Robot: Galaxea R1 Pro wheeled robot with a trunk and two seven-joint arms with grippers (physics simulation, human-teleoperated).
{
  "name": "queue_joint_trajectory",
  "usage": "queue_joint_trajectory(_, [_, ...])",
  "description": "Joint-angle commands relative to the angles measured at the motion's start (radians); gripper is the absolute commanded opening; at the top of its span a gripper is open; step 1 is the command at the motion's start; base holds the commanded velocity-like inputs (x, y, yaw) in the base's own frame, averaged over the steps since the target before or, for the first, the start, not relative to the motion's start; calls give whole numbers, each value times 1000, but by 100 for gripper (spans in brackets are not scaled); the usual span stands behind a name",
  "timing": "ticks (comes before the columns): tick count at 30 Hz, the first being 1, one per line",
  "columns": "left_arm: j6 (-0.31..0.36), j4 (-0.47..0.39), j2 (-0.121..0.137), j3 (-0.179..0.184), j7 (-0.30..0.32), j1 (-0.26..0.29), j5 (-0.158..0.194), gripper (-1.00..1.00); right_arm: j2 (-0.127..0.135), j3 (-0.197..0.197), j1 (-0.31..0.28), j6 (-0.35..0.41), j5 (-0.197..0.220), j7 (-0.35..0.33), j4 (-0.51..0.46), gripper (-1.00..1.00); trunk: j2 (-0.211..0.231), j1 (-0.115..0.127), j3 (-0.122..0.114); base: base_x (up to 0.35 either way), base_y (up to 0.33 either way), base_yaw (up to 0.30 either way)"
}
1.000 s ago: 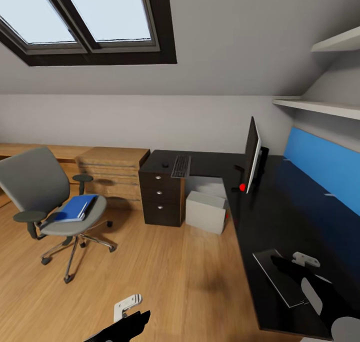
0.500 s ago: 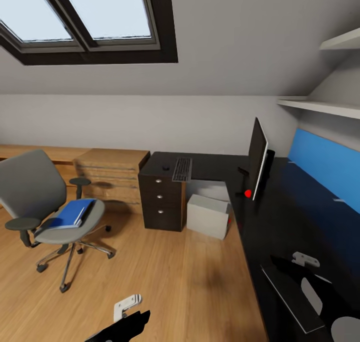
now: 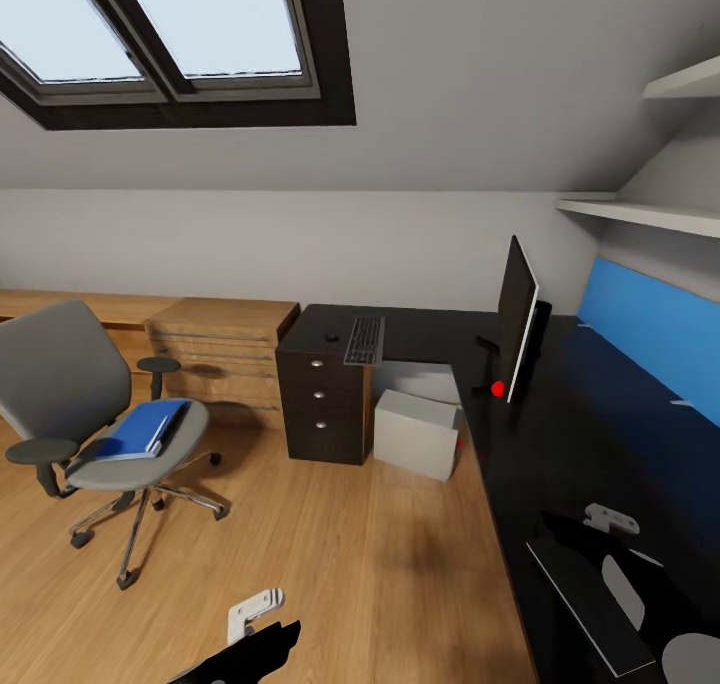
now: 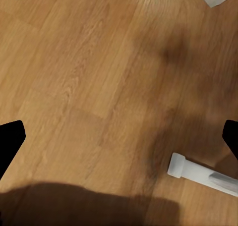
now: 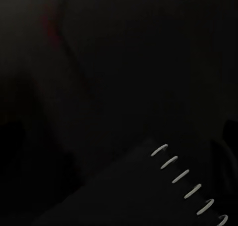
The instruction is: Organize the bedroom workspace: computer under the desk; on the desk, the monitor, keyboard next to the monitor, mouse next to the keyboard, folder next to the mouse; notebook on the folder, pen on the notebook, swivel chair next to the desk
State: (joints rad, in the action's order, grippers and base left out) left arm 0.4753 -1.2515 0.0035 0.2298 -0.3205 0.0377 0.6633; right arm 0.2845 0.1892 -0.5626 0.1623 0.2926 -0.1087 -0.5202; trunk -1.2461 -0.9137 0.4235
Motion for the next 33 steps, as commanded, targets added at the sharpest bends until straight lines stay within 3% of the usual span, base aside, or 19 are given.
queue_joint_trajectory(1, [2,-2,0,1,-9,1,11,100,0,4,0,6,6,-5,-1,100,-1,0,1,0,0,0])
queue_joint_trajectory(11, [3,-2,1,-3,-10,1,12,100,-2,1,0,6,3,-2,-1,100,-1,0,1,0,0,0])
queue_joint_trajectory(22, [3,-4,1,1,-12,1,13,100,-8,-3,0,9,-73,74,2,100,-1,0,1,0,0,0])
queue_joint_trajectory(33, [3,-6,-1,3,-14,1,12,100,-11,-3,0,9,-89,85,3,100,-8,-4,4,0,0,0])
